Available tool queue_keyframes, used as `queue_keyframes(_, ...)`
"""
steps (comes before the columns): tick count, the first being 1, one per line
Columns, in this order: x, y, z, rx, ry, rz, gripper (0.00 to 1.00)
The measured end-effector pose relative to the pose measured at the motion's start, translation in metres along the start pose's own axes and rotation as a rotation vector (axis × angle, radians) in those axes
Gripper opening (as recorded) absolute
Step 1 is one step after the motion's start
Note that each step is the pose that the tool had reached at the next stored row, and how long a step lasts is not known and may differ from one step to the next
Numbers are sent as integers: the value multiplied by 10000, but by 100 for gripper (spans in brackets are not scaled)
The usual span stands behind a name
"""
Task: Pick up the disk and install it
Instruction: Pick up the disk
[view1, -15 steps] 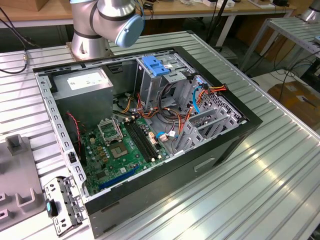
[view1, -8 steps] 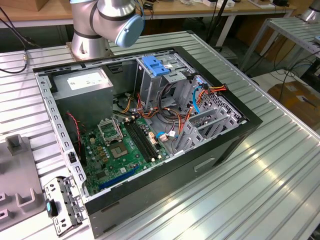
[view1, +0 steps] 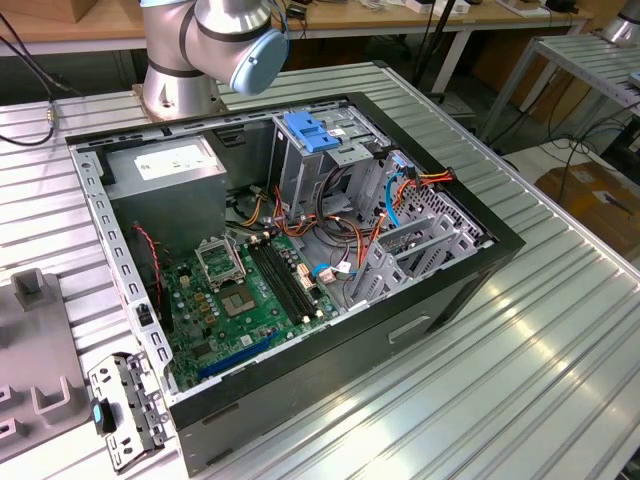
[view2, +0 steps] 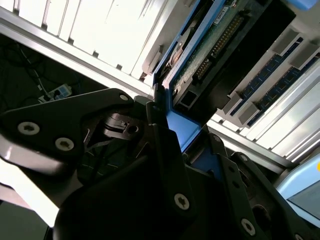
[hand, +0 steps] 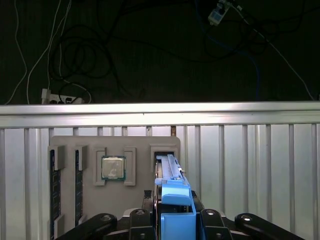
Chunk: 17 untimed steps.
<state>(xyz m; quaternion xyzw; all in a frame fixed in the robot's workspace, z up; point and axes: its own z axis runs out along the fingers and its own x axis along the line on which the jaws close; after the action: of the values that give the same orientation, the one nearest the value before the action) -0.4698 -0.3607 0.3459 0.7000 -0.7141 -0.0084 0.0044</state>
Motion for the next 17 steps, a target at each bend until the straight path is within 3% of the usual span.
queue_keyframes(17,0,2,-118,2,0,0,37)
